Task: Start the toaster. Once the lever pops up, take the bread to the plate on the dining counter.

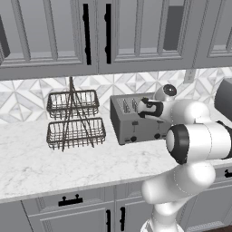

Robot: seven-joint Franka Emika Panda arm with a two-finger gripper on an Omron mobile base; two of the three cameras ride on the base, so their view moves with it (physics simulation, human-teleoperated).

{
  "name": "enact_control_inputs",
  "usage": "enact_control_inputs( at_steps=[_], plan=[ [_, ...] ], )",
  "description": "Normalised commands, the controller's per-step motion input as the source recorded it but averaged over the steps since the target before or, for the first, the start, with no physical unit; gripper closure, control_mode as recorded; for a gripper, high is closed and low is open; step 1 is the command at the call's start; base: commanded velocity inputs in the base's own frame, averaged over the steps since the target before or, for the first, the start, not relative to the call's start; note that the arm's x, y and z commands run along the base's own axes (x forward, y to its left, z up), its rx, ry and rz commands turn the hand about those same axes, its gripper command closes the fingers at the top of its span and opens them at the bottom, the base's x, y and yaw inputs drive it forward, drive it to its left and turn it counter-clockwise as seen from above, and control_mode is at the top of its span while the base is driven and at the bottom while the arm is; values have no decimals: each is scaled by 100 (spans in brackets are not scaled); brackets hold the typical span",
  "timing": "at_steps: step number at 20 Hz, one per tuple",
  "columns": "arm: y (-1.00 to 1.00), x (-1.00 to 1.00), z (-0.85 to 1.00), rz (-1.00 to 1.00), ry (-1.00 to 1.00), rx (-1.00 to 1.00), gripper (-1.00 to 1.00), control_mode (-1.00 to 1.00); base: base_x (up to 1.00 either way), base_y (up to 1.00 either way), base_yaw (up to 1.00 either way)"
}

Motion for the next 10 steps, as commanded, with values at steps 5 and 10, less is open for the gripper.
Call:
enact_control_inputs(
  at_steps=[5,10],
  plan=[
    [0,0,0,0,0,0,-100,-100,0,0,0],
    [0,0,0,0,0,0,-100,-100,0,0,0]
  ],
)
